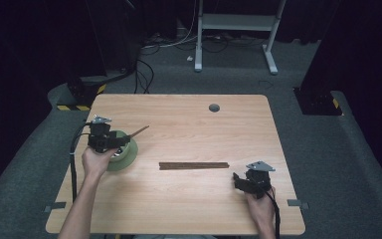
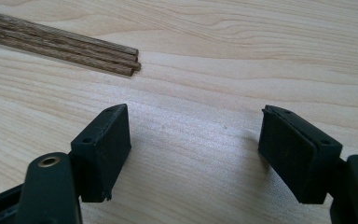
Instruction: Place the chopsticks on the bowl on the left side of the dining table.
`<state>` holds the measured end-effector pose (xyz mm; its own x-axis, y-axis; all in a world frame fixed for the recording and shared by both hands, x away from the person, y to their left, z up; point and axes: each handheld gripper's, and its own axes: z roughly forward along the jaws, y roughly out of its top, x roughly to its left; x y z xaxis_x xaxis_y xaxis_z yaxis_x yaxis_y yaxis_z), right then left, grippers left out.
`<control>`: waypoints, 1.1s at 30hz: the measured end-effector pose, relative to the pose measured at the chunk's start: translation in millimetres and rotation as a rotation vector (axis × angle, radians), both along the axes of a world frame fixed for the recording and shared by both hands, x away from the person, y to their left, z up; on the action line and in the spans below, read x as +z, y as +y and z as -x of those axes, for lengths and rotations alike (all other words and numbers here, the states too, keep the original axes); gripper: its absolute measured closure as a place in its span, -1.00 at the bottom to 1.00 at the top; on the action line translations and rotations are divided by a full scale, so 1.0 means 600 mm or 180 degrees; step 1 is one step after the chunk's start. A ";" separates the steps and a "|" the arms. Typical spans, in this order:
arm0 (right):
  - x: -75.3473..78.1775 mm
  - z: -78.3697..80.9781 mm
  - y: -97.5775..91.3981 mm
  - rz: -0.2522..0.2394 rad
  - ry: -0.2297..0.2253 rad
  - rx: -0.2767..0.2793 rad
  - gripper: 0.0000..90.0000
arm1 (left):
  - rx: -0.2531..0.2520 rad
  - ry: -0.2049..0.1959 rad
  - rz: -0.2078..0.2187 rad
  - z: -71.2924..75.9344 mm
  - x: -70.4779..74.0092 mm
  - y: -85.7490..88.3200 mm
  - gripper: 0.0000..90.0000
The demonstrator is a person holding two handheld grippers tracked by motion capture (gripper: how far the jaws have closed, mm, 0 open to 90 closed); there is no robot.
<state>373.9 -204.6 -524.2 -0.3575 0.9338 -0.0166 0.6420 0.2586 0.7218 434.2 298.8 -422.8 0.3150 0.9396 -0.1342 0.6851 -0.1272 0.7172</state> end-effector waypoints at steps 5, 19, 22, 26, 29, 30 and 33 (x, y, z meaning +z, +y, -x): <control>0.000 0.000 0.000 0.0000 -0.0001 0.0001 -0.45 | 0.0026 -0.0062 0.0054 0.017 0.011 0.006 -0.26; 0.000 0.000 0.000 -0.0001 0.0000 0.0004 -0.46 | 0.0139 -0.0109 0.0118 0.071 0.013 0.028 -0.27; 0.000 0.000 0.000 -0.0002 0.0001 0.0003 -0.45 | 0.0168 -0.0114 0.0149 0.084 0.011 0.033 -0.27; 0.000 0.000 0.000 -0.0001 0.0001 0.0003 -0.45 | 0.0184 -0.0087 0.0143 0.098 0.005 0.041 -0.27; 0.000 0.000 0.000 -0.0002 0.0001 0.0004 -0.45 | 0.0203 -0.0059 0.0141 0.106 0.000 0.046 -0.27; 0.000 0.000 0.000 -0.0001 0.0001 0.0003 -0.45 | 0.0214 -0.0056 0.0157 0.109 -0.002 0.046 -0.27; 0.000 0.000 0.000 -0.0001 0.0001 0.0003 -0.45 | 0.0205 -0.0037 0.0146 0.116 -0.006 0.046 -0.27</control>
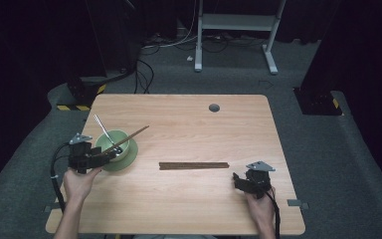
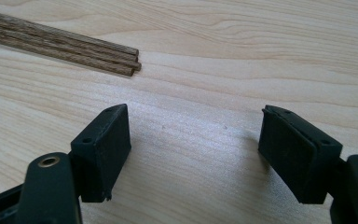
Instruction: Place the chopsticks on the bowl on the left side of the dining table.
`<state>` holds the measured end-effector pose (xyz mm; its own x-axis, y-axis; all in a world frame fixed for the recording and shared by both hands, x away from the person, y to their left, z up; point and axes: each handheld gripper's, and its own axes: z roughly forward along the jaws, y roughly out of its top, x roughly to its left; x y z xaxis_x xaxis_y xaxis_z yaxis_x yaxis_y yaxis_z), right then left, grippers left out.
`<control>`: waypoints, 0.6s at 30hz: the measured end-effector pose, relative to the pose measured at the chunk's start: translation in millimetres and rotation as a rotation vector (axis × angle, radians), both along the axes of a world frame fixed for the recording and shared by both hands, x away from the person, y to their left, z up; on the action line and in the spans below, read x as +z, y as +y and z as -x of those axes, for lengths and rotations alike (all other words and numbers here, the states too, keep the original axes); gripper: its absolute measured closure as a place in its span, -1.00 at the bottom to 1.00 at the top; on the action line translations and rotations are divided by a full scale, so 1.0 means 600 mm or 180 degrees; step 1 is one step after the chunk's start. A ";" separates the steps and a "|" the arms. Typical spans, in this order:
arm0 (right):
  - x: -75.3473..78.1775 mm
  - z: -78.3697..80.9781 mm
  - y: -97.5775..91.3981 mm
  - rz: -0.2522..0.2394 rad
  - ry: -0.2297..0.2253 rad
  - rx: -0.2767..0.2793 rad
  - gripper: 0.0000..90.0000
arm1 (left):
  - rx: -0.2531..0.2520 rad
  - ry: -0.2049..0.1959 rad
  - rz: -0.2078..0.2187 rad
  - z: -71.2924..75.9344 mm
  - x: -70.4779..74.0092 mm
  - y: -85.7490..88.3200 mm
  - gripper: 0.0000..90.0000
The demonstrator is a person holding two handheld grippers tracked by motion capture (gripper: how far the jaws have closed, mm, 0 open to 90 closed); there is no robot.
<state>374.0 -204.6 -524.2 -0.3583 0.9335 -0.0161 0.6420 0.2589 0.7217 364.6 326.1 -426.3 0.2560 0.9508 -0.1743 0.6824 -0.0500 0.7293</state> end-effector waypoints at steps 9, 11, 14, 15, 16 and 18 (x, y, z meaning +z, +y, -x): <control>0.000 0.000 0.000 0.0000 -0.0001 0.0001 -0.45 | 0.0040 0.0078 0.0083 0.017 -0.024 0.004 -0.26; 0.000 0.000 0.000 0.0000 0.0000 0.0001 -0.45 | 0.0048 0.0078 0.0077 0.020 -0.027 0.004 -0.26; 0.000 0.000 0.000 -0.0001 0.0001 0.0000 -0.45 | 0.0072 0.0105 0.0075 0.021 -0.033 0.005 -0.26; 0.000 0.000 0.000 -0.0001 0.0000 0.0000 -0.45 | 0.0078 0.0110 0.0069 0.021 -0.035 0.006 -0.26; 0.000 0.000 0.000 0.0000 0.0000 0.0000 -0.46 | 0.0092 0.0124 0.0073 0.021 -0.037 0.006 -0.26; 0.000 0.000 0.000 -0.0001 0.0000 0.0000 -0.46 | 0.0104 0.0145 0.0057 0.021 -0.041 0.007 -0.26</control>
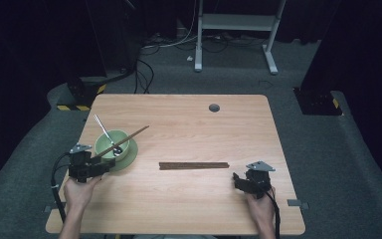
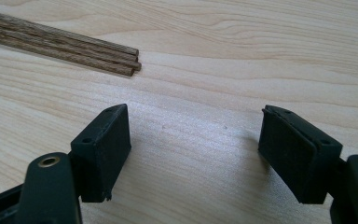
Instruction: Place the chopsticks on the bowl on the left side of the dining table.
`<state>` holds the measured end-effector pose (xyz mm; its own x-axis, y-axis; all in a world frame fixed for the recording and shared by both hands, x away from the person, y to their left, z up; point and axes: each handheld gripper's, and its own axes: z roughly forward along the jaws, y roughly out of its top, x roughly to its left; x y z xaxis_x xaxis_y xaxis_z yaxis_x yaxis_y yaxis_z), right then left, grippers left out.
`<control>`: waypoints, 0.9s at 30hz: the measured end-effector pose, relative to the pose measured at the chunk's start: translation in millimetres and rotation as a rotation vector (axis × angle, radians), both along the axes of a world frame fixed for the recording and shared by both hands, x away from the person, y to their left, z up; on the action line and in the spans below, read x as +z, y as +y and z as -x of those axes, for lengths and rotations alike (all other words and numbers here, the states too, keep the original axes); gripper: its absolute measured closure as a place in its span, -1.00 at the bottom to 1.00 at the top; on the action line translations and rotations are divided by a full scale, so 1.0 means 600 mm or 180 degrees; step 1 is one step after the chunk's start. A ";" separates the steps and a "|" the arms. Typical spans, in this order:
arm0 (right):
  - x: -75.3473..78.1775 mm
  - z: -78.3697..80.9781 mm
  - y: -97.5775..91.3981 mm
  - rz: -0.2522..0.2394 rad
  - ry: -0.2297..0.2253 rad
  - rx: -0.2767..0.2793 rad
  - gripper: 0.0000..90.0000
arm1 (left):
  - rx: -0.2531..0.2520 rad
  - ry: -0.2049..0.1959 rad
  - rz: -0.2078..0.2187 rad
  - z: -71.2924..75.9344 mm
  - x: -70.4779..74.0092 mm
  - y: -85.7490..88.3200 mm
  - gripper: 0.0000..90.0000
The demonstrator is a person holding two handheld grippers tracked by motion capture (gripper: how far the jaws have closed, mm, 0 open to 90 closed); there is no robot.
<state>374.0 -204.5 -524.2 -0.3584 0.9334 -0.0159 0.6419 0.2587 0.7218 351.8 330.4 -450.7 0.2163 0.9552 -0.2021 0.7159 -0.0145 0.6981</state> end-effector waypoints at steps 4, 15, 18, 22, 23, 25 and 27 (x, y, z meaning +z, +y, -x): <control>0.000 0.000 0.000 0.0001 -0.0001 0.0000 -0.45 | 0.0039 0.0027 0.0003 -0.001 -0.005 0.004 -0.26; 0.000 0.000 0.000 0.0000 0.0000 0.0000 -0.45 | 0.0149 0.0044 0.0068 -0.007 -0.007 0.017 -0.25; 0.000 0.000 0.000 0.0000 0.0000 0.0000 -0.45 | 0.0171 0.0072 0.0069 -0.008 -0.011 0.019 -0.25; 0.000 0.000 0.000 0.0000 0.0000 0.0000 -0.45 | 0.0195 0.0096 0.0072 -0.009 -0.014 0.022 -0.25; 0.000 0.000 0.000 0.0000 0.0000 0.0000 -0.45 | 0.0193 0.0099 0.0066 -0.010 -0.014 0.023 -0.25; 0.000 0.000 0.000 0.0001 0.0000 0.0000 -0.46 | 0.0206 0.0103 0.0074 -0.010 -0.014 0.024 -0.25; 0.000 0.000 0.000 0.0001 0.0000 0.0001 -0.45 | 0.0221 0.0102 0.0071 -0.011 -0.013 0.026 -0.25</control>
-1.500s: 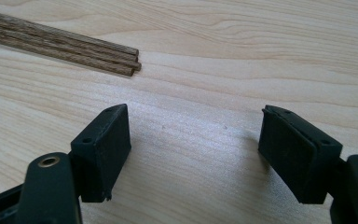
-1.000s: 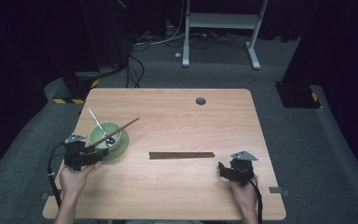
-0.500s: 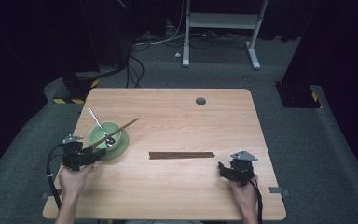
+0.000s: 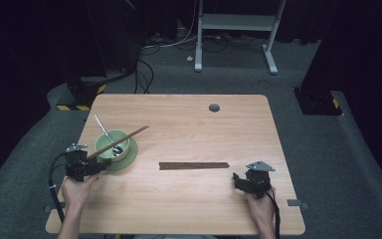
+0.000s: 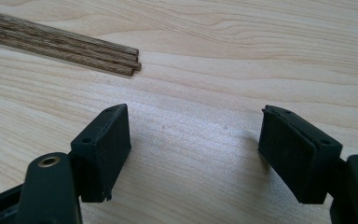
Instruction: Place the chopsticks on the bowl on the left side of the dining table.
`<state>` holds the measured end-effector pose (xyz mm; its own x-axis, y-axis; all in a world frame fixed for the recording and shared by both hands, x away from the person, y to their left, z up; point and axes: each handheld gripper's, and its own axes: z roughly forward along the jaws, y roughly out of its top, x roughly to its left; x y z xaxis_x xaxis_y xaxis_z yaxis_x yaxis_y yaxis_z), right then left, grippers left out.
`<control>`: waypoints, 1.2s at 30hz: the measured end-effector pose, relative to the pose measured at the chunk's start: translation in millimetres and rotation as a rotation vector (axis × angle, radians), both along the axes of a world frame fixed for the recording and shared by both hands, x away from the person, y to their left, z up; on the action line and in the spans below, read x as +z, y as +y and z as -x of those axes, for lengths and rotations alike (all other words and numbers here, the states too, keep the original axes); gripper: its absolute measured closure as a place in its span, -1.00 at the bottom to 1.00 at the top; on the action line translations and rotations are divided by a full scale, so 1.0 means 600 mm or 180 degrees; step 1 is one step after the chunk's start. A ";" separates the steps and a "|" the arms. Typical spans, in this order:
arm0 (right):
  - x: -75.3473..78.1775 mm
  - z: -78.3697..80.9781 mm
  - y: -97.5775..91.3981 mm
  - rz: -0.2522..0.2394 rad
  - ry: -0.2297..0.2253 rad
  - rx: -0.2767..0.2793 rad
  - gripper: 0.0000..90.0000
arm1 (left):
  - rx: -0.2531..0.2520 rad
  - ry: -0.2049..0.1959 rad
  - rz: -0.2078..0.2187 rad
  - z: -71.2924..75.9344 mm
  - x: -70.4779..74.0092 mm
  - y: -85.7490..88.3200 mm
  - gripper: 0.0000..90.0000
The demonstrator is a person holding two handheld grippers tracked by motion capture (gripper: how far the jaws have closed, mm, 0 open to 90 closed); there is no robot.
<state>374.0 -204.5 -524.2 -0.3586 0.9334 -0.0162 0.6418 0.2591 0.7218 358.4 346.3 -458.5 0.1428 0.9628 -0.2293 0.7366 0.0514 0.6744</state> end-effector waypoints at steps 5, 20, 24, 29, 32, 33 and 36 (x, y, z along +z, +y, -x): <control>0.000 0.000 0.000 0.0000 0.0000 -0.0001 -0.45 | 0.0046 0.0014 -0.0001 -0.004 0.002 0.007 -0.25; 0.000 0.000 0.000 0.0002 -0.0001 0.0002 -0.46 | 0.0171 0.0029 -0.0083 -0.025 0.006 0.016 -0.26; 0.000 0.000 0.000 0.0002 -0.0001 0.0001 -0.45 | 0.0194 0.0029 -0.0111 -0.031 0.006 0.017 -0.26; 0.000 0.000 0.000 0.0001 0.0000 0.0001 -0.46 | 0.0232 0.0037 -0.0128 -0.040 0.006 0.018 -0.26; 0.000 0.000 0.000 0.0001 0.0000 0.0001 -0.45 | 0.0248 0.0039 -0.0149 -0.044 0.006 0.019 -0.26; 0.000 0.000 0.000 0.0001 -0.0001 0.0001 -0.45 | 0.0248 0.0038 -0.0165 -0.045 0.007 0.020 -0.26; 0.000 0.000 0.000 0.0001 0.0000 0.0001 -0.45 | 0.0266 0.0035 -0.0187 -0.050 0.007 0.021 -0.25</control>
